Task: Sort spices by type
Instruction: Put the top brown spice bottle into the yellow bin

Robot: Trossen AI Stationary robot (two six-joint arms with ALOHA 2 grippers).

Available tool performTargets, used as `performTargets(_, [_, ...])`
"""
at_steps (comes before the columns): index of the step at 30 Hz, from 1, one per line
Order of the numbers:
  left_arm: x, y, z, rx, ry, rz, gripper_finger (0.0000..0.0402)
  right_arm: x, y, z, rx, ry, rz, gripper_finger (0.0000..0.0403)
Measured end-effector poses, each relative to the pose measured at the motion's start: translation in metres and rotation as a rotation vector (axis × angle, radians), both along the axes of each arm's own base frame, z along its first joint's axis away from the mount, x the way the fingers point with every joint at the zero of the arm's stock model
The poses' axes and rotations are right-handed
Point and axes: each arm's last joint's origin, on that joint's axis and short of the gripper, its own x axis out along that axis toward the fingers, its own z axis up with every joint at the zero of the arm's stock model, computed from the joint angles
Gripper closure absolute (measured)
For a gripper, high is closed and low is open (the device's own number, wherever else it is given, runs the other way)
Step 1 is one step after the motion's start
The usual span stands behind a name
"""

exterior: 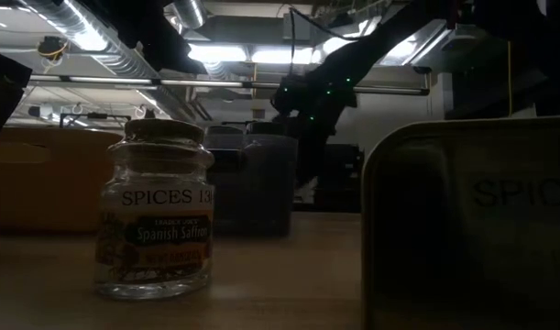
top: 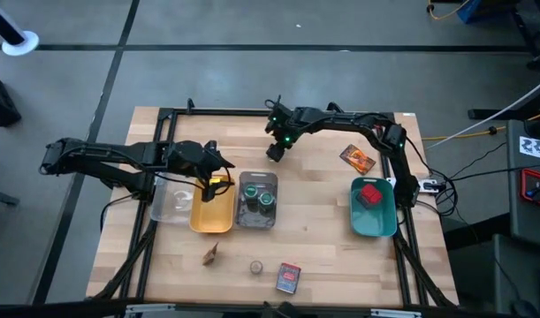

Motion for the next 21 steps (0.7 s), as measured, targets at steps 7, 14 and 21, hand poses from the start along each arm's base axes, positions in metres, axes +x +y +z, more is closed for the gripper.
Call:
performTargets(7, [-0.001,0.013,0.0,0.01,0.001,0.079,0.0151,0.013,-0.005,0.009,-0.02,-0.171,0.011,0.0215])
performTargets(14, [-0.005,0.038,0.0,0.015,0.007,0.205,0.0151,0.027,-0.003,0.031,-0.032,-0.321,0.065,0.0214])
performTargets(21, [-0.01,0.055,0.0,-0.002,0.006,0.264,0.0151,0.047,0.017,0.062,-0.062,-0.428,0.151,0.0213])
